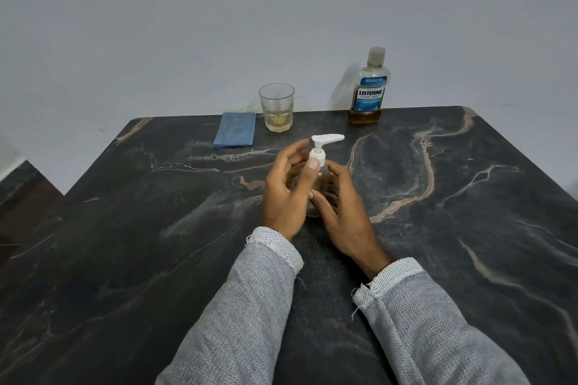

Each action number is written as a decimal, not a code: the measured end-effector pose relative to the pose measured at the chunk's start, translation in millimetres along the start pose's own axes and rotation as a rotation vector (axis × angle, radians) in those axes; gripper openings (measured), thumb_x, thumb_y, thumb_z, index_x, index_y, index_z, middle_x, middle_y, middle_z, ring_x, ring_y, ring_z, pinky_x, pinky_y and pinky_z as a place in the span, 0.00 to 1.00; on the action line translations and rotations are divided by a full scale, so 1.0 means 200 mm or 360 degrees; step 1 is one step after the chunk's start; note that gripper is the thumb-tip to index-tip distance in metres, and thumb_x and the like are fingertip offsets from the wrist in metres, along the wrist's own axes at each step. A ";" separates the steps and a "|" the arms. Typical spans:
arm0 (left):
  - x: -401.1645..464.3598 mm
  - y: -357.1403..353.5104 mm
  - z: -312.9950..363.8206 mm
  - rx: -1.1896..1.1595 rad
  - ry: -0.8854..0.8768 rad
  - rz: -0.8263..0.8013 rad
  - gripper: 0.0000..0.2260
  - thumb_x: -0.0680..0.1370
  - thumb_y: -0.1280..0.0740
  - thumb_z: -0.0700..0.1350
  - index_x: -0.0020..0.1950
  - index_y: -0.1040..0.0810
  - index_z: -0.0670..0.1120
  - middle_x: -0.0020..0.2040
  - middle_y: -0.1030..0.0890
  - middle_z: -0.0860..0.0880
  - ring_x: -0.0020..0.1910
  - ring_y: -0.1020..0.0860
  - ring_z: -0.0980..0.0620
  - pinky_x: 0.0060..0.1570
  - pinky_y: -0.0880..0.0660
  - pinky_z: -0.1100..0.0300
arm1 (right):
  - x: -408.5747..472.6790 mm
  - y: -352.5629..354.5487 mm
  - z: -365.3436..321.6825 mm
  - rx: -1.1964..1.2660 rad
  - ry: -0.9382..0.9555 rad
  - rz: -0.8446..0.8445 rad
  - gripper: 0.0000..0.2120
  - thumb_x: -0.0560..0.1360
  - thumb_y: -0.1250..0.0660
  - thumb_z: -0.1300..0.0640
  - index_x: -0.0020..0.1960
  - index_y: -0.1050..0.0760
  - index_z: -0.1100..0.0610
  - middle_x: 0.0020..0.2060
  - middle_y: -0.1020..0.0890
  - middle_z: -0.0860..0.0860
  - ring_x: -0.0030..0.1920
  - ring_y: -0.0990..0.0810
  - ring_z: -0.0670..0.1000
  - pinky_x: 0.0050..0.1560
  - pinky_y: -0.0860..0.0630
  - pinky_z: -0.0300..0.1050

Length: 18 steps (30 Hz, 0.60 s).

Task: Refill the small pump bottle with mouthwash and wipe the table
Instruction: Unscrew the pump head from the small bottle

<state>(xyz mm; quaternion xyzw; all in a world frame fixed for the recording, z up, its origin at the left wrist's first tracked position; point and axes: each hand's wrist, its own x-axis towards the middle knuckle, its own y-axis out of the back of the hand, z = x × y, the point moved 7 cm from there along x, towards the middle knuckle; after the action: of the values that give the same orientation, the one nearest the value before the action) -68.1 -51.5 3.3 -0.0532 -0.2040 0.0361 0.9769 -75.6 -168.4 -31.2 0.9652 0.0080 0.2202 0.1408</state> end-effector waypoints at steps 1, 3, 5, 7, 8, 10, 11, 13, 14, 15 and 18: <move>0.00 0.00 0.01 0.0018 -0.0013 -0.0026 0.12 0.79 0.35 0.46 0.61 0.23 0.54 0.59 0.18 0.51 0.60 0.21 0.55 0.59 0.24 0.60 | 0.00 0.00 0.00 0.0001 -0.0004 0.0000 0.23 0.78 0.34 0.53 0.70 0.37 0.49 0.60 0.22 0.40 0.60 0.22 0.40 0.58 0.25 0.35; 0.01 0.00 0.01 0.0084 -0.0046 -0.0027 0.11 0.80 0.37 0.43 0.60 0.22 0.52 0.58 0.18 0.50 0.59 0.21 0.56 0.59 0.25 0.61 | 0.00 0.00 0.00 0.0000 -0.0005 0.0003 0.23 0.78 0.33 0.54 0.70 0.37 0.49 0.59 0.22 0.39 0.60 0.22 0.40 0.58 0.25 0.35; 0.01 0.00 0.01 0.0071 -0.0034 -0.0025 0.09 0.79 0.35 0.41 0.57 0.21 0.50 0.55 0.17 0.49 0.56 0.19 0.55 0.55 0.24 0.61 | 0.00 0.00 0.00 0.0001 -0.0006 0.0002 0.23 0.78 0.33 0.53 0.70 0.37 0.47 0.59 0.23 0.38 0.59 0.22 0.39 0.58 0.25 0.35; 0.00 0.00 0.00 -0.0009 0.0007 -0.0022 0.09 0.77 0.31 0.40 0.55 0.22 0.50 0.53 0.17 0.49 0.54 0.18 0.53 0.52 0.23 0.62 | 0.00 0.00 0.00 0.0010 -0.0006 -0.0002 0.23 0.77 0.34 0.51 0.69 0.37 0.46 0.58 0.23 0.36 0.59 0.22 0.39 0.57 0.25 0.34; 0.00 0.00 0.00 -0.0031 0.0017 -0.0008 0.10 0.75 0.29 0.41 0.55 0.23 0.50 0.53 0.17 0.49 0.54 0.18 0.53 0.52 0.23 0.62 | 0.00 0.00 0.00 0.0010 -0.0005 0.0000 0.22 0.77 0.35 0.50 0.69 0.37 0.45 0.58 0.23 0.36 0.59 0.22 0.39 0.57 0.25 0.33; 0.00 0.00 0.00 -0.0021 0.0013 -0.0011 0.12 0.76 0.30 0.44 0.58 0.23 0.51 0.56 0.18 0.50 0.56 0.19 0.54 0.54 0.24 0.62 | 0.00 0.00 -0.01 0.0005 -0.0007 0.0008 0.22 0.76 0.35 0.48 0.68 0.37 0.43 0.58 0.22 0.36 0.59 0.22 0.39 0.57 0.25 0.33; 0.00 0.00 0.00 0.0004 0.0003 -0.0034 0.12 0.77 0.33 0.46 0.60 0.23 0.51 0.57 0.18 0.51 0.58 0.20 0.55 0.55 0.24 0.63 | 0.00 0.00 0.00 0.0005 -0.0008 0.0009 0.22 0.77 0.35 0.49 0.68 0.37 0.43 0.58 0.22 0.37 0.59 0.22 0.39 0.57 0.25 0.34; 0.01 0.00 0.00 0.0090 -0.0024 -0.0062 0.12 0.79 0.37 0.46 0.62 0.22 0.50 0.58 0.18 0.51 0.58 0.20 0.56 0.54 0.25 0.66 | 0.00 0.00 0.00 0.0000 -0.0009 0.0008 0.23 0.77 0.34 0.50 0.69 0.37 0.42 0.59 0.22 0.39 0.59 0.22 0.40 0.58 0.25 0.35; 0.01 0.00 0.00 0.0125 -0.0039 -0.0058 0.12 0.79 0.37 0.46 0.61 0.21 0.51 0.57 0.18 0.51 0.57 0.20 0.57 0.54 0.26 0.67 | 0.00 0.00 0.00 -0.0001 -0.0009 0.0008 0.23 0.77 0.34 0.50 0.69 0.37 0.42 0.59 0.22 0.39 0.59 0.22 0.40 0.58 0.25 0.36; 0.01 0.00 0.00 0.0136 -0.0046 -0.0048 0.10 0.79 0.36 0.46 0.59 0.21 0.52 0.55 0.17 0.51 0.56 0.20 0.57 0.54 0.25 0.66 | 0.00 0.00 0.01 0.0001 -0.0009 0.0007 0.23 0.77 0.34 0.50 0.69 0.37 0.42 0.59 0.22 0.40 0.59 0.22 0.40 0.59 0.25 0.37; 0.00 0.01 0.01 0.0082 -0.0034 0.0000 0.09 0.76 0.31 0.43 0.55 0.21 0.53 0.53 0.16 0.52 0.55 0.18 0.55 0.54 0.24 0.62 | 0.00 0.00 0.00 0.0014 -0.0009 0.0005 0.23 0.76 0.35 0.49 0.69 0.37 0.43 0.59 0.22 0.38 0.59 0.22 0.40 0.59 0.24 0.39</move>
<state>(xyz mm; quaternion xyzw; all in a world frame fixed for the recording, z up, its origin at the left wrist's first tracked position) -68.4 -50.0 4.6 -0.0278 -0.2136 0.0420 0.9756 -75.3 -168.1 -32.2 0.9664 0.0069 0.2178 0.1363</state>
